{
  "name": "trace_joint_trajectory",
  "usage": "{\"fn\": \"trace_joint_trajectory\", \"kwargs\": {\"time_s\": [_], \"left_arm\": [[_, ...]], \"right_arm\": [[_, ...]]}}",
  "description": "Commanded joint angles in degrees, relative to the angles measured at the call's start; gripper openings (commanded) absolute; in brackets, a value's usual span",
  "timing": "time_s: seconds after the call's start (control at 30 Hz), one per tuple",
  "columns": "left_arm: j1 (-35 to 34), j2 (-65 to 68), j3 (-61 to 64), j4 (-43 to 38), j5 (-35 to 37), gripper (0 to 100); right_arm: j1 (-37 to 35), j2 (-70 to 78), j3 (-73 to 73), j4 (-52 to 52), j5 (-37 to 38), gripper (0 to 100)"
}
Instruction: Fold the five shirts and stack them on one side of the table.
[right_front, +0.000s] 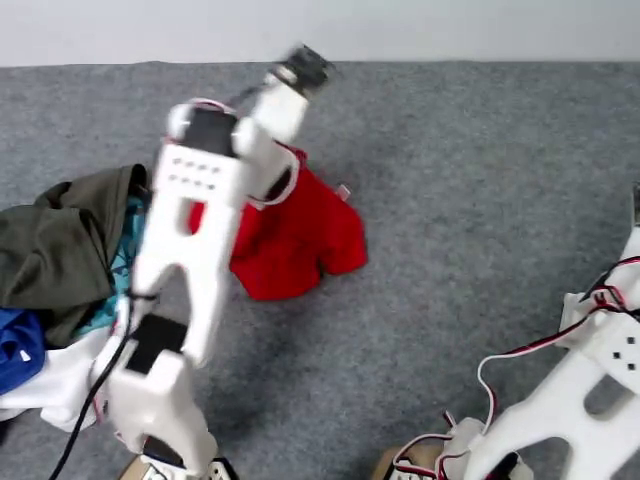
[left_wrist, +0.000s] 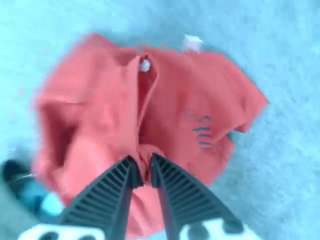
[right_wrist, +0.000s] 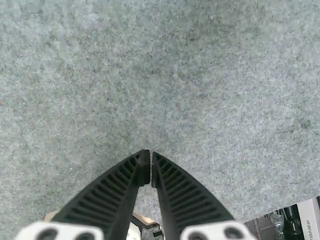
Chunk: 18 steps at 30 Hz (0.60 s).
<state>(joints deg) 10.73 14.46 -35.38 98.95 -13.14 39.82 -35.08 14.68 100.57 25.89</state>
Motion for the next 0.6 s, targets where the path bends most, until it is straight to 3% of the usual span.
{"fn": "trace_joint_trajectory", "kwargs": {"time_s": [0.0, 0.27, 0.57], "left_arm": [[-5.5, -12.5, -1.5, 1.6, -0.3, 0], [-22.9, -29.0, 4.4, 1.6, -0.5, 0], [-35.9, -42.2, 25.5, 1.4, -3.8, 1]], "right_arm": [[0.4, -0.7, -0.7, 2.1, 0.4, 2.5], [-4.8, -0.7, -0.8, 2.0, 0.4, 2.4], [-27.7, -0.1, -0.8, 1.8, 0.4, 2.4]]}}
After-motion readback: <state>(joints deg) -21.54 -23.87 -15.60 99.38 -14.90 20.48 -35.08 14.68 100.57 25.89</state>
